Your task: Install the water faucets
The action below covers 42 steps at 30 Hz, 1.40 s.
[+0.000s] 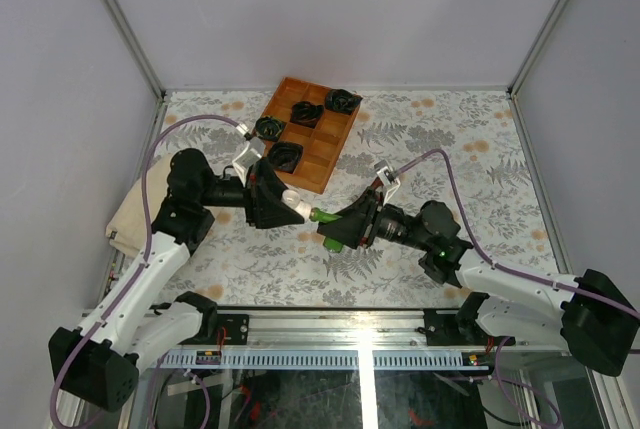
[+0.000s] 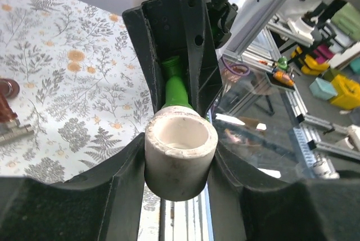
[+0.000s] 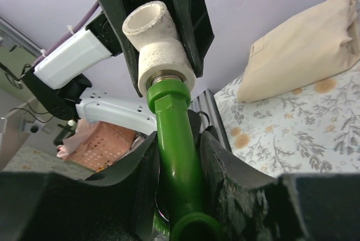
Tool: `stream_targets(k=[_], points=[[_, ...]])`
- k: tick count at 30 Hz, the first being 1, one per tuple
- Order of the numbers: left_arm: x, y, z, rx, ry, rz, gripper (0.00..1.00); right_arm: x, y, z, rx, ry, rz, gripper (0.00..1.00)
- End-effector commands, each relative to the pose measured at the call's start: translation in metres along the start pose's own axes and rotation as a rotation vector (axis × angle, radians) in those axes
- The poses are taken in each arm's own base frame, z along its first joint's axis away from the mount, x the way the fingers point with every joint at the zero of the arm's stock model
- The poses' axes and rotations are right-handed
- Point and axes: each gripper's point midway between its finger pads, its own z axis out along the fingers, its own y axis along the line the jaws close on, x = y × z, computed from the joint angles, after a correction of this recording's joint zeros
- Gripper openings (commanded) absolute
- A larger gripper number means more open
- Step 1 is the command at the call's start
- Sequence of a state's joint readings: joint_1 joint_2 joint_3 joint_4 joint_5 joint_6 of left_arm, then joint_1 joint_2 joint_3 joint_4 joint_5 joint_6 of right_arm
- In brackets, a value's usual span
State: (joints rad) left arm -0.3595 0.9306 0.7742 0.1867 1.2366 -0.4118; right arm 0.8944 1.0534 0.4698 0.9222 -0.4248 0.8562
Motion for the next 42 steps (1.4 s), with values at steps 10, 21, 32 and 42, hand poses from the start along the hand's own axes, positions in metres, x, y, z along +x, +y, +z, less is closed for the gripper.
stream_targets(k=[10, 21, 32, 42], points=[[0.007, 0.002, 0.013, 0.072, 0.07, 0.354, 0.1, -0.036, 0.061, 0.0, -0.25, -0.121, 0.124, 0.0], [0.013, -0.014, 0.013, 0.074, -0.064, 0.751, 0.04, -0.048, 0.074, -0.006, -0.425, -0.195, 0.312, 0.0], [0.017, -0.034, 0.013, 0.241, 0.006, 0.802, 0.0, -0.051, 0.097, -0.014, -0.502, -0.137, 0.334, 0.0], [0.005, -0.032, 0.016, 0.23, -0.006, 0.859, 0.1, -0.061, 0.108, -0.02, -0.527, -0.144, 0.406, 0.0]])
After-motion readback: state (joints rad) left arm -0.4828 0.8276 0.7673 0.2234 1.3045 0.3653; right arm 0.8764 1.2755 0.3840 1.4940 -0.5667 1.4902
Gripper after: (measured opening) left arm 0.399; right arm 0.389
